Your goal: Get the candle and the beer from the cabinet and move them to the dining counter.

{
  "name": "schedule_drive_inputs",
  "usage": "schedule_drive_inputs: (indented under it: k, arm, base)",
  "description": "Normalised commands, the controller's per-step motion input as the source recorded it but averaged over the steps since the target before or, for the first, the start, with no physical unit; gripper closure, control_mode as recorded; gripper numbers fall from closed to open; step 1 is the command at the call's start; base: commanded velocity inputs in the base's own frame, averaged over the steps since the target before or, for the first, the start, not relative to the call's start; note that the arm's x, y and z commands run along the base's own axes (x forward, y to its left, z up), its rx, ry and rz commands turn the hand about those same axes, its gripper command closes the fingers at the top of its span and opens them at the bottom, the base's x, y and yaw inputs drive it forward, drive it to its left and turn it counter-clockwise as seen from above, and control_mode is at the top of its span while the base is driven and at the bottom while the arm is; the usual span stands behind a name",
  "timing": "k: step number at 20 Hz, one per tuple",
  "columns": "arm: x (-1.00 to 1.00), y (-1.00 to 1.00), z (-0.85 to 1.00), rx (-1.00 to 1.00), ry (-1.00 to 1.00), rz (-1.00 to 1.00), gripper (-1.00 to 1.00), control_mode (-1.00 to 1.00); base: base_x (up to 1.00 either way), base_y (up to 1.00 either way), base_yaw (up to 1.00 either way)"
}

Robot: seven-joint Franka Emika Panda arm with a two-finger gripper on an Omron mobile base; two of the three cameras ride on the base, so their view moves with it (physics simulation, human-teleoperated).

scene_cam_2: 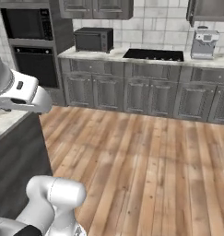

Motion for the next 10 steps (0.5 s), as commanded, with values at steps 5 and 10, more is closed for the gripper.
schedule_drive_inputs:
  k: [5,10]
  arm:
    - [0.00,0.00,0.00,0.00,0.00,0.00,-1.00,1.00]
    - [0.00,0.00,0.00,0.00,0.00,0.00,-1.00,1.00]
  base:
    - [1.00,-0.13,0.00]
    - [1.00,-0.17,0.00]
